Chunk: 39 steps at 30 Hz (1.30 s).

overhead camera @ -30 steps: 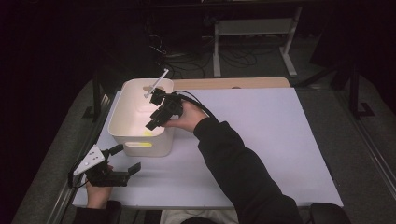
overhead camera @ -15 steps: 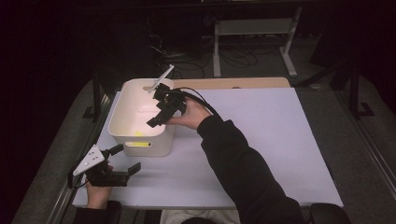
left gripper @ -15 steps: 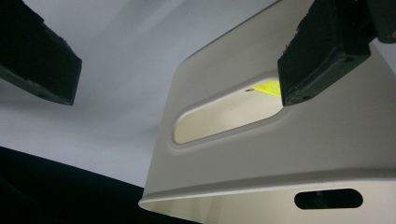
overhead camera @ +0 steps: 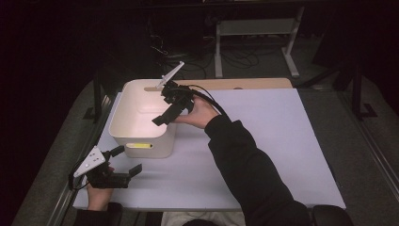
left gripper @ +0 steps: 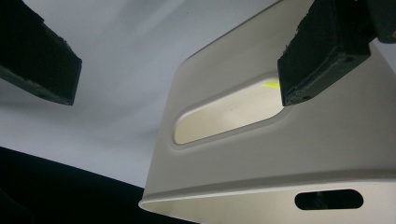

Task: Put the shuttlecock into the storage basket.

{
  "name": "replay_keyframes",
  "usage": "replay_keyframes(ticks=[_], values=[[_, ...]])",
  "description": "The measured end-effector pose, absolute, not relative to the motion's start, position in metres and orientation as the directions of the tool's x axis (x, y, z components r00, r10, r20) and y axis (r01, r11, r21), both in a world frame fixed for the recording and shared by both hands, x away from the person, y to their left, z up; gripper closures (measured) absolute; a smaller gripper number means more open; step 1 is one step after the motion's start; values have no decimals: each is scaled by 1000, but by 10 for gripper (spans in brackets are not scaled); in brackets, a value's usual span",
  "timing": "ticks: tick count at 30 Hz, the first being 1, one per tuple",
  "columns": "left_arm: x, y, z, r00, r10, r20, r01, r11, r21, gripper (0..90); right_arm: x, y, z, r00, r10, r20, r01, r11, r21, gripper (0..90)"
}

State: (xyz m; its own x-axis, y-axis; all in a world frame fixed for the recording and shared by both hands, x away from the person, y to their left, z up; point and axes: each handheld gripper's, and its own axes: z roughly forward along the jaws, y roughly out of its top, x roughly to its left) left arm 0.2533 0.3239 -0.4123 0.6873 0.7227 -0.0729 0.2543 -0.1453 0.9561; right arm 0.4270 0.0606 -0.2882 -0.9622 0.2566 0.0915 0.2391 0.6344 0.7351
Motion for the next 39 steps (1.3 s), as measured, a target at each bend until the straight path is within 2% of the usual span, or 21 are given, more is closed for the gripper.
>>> replay_keyframes(ticks=[39], values=[[254, 323, -412, 689, 720, -75, 256, -146, 956, 0, 425, 1, -295, -937, 334, 99, 284, 569, 772, 0]])
